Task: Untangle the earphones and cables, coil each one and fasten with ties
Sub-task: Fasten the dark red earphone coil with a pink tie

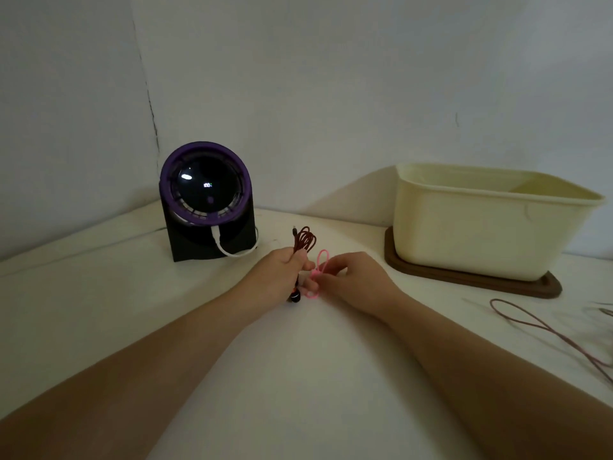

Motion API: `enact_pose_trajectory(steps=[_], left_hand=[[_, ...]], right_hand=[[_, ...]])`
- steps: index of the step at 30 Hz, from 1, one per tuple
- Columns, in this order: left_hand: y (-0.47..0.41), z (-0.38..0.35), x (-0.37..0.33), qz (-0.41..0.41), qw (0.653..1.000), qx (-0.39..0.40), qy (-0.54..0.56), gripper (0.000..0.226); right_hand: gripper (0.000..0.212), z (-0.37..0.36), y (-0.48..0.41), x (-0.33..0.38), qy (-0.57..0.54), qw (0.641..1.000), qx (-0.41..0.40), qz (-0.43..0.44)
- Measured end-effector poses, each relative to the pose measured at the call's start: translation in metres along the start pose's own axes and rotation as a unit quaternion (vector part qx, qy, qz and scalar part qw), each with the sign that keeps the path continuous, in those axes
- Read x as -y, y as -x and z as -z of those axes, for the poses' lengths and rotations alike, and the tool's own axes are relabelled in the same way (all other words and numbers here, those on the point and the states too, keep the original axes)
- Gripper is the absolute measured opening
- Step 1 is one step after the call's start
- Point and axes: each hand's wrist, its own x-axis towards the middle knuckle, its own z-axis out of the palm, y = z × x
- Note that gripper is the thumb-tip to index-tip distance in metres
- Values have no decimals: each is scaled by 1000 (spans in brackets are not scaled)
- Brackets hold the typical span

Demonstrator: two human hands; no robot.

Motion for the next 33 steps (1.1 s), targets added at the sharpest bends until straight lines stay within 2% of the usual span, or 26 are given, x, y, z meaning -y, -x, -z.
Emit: enact_pose_trajectory(steps=[3,10,15,22,26,29,33], left_hand=[[1,-1,0,-8,1000,6,-19,33],[-1,3,4,-22,998,-9,-52,35],[2,1,4,-34,994,-47,-89,39],[1,0,6,-31,998,-41,-39,39],[4,-2,4,-24,999,-35,-7,39],[5,-2,0,-15,999,-29,13,36],[11,-1,-9,3,999,-24,26,29]], right_hand=[[16,-2,3,-3,1,999,-13,36],[12,-4,8,-5,-19,996,-34,85],[11,-5,10,-3,-22,995,-49,90],[9,-7,9,-7,-14,994,-80,75],[9,-2,6,-8,-148,979,-137,19],[5,4,4,-10,-242,961,-135,-16],[6,10,7,-9,-264,957,-116,-24]])
